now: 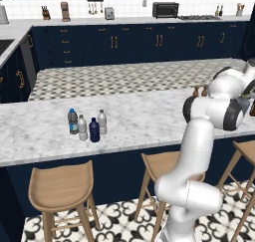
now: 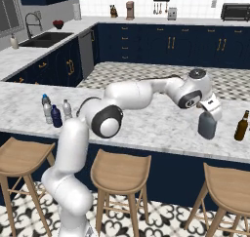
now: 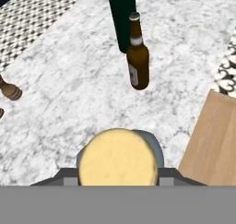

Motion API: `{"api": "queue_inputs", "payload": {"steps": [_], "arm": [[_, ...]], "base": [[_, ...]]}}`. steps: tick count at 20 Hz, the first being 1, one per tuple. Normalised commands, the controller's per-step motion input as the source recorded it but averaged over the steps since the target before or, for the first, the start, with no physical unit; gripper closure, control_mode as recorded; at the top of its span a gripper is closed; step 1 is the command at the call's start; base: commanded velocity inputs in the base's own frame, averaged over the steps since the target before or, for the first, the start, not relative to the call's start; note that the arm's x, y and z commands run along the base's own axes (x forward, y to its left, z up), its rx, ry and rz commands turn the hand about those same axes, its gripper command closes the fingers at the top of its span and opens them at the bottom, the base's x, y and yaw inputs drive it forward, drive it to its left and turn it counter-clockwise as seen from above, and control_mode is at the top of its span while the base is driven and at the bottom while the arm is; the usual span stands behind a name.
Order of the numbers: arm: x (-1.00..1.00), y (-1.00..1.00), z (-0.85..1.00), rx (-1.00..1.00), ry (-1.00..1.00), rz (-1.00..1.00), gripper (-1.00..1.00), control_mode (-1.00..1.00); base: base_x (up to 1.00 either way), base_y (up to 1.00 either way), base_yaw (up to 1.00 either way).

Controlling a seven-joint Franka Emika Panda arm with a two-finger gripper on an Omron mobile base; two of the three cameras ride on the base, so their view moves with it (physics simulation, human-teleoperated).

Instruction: Move the plastic bottles in the middle to the plastics group, and the glass bottles in the middle to the glass group.

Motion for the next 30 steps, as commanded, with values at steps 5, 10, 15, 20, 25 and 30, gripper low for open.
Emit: {"api": "queue_inputs", "payload": {"steps": [5,10,15,20,25,30], "arm": [[0.34,-0.15,0.12,0.02,0.17,0.0,1.0,-1.0],[0.39,-0.23,0.08,0.02,0.18,0.0,1.0,-1.0],[0.25,-0.18,0.01,0.01,0.09,0.0,1.0,-1.0],[0.03,-0.04,-0.18,0.0,-0.02,0.0,1.0,-1.0],[-0.03,0.0,-0.5,0.0,-0.12,0.0,1.0,-1.0],[0.0,0.0,-0.17,0.0,-0.06,0.0,1.0,-1.0]], "base": [[0.0,0.0,0.0],[0.0,0.0,0.0],[0.0,0.0,0.0],[0.0,0.0,0.0],[0.0,0.0,0.0],[0.0,0.0,0.0]]}}
